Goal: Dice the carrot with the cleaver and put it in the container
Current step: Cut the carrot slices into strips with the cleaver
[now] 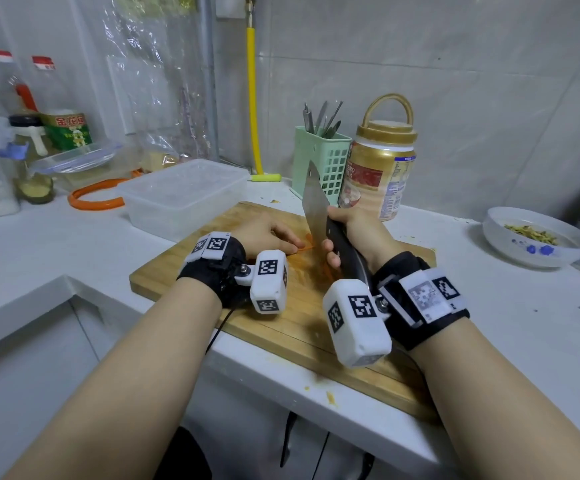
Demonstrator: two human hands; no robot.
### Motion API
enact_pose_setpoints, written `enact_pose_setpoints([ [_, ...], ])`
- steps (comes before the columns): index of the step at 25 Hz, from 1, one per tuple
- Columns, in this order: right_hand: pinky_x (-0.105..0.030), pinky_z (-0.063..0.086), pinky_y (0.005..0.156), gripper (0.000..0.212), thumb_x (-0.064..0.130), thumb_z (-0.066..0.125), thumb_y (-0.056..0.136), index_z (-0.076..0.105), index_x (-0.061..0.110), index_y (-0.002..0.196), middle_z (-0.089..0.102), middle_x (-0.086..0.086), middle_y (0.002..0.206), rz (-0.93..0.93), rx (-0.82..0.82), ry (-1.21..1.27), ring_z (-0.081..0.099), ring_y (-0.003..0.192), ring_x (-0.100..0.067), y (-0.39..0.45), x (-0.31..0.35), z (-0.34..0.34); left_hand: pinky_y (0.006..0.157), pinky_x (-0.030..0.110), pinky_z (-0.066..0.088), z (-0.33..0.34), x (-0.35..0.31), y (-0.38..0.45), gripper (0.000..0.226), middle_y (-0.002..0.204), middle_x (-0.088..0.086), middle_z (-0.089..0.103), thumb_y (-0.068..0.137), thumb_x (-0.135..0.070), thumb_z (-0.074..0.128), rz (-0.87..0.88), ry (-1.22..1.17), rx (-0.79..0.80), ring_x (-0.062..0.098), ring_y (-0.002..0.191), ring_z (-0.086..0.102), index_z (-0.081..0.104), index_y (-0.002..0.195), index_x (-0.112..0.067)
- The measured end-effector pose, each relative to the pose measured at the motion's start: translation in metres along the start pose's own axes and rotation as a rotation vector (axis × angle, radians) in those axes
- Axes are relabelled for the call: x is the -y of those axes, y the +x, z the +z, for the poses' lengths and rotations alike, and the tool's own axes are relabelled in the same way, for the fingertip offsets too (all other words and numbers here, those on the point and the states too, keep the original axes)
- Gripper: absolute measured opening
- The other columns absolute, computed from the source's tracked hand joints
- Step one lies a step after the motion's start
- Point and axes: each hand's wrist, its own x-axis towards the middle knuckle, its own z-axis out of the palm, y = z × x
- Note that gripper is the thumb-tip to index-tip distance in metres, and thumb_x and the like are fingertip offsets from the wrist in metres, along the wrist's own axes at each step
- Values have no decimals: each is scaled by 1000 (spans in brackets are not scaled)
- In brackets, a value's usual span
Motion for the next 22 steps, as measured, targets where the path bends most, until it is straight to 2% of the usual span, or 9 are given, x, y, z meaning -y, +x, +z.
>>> enact_pose_setpoints([
  [4,-19,35,33,40,30,49,97,46,5,128,46,-9,58,20,39,56,41,31,-20,3,-2,-2,87,22,48,-1,-1,-2,14,83,-12,70,86,-11,72,-7,6,-20,6,87,62,76,95,-21],
  [7,-17,34,33,29,28,47,96,47,5,114,45,-9,58,30,71,64,40,30,-19,-2,-1,2,74,16,46,-2,0,-3,15,81,-12,69,86,-8,71,-31,24,-76,3,81,61,77,93,-19],
  [11,-17,34,31,21,23,46,95,46,6,108,44,-10,58,45,93,80,39,30,-17,-4,-3,8,69,12,43,-6,2,-5,15,83,-13,70,86,-12,72,-55,50,-69,0,80,60,76,90,-26],
  [15,-19,36,32,18,23,50,95,44,5,96,47,-10,58,54,91,66,40,32,-18,-4,-4,9,59,2,39,-7,3,-7,14,76,-15,66,86,-10,72,-24,37,-72,-8,66,57,76,98,-16],
  [22,-19,36,32,22,23,52,96,46,3,104,48,-12,60,39,97,38,41,33,-19,0,-7,8,60,1,40,-8,5,-7,15,81,-11,67,86,-9,71,-6,34,-60,-4,74,58,75,100,-15],
])
